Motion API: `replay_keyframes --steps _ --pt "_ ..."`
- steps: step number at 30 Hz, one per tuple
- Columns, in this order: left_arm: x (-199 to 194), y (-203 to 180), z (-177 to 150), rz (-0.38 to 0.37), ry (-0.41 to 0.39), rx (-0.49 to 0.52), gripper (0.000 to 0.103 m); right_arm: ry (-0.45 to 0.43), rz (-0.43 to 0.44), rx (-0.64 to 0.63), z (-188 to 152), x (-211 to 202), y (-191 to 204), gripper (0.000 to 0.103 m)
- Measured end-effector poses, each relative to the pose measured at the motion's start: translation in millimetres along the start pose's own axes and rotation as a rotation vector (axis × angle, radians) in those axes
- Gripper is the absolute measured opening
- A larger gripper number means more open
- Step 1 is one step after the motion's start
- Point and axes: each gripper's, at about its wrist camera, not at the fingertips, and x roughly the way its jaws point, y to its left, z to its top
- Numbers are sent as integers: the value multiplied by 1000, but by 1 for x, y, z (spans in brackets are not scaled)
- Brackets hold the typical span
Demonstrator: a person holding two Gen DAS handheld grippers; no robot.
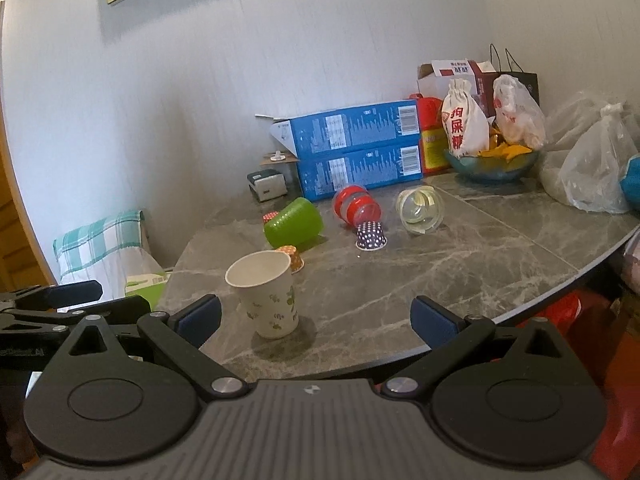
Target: Flip cup upright
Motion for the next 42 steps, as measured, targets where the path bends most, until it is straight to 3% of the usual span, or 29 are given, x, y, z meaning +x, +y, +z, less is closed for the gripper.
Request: replay_keyframes --steps 42 --pt "-4 -4 -2 15 14 -17 103 -10 16 14 -6 -1 -2 102"
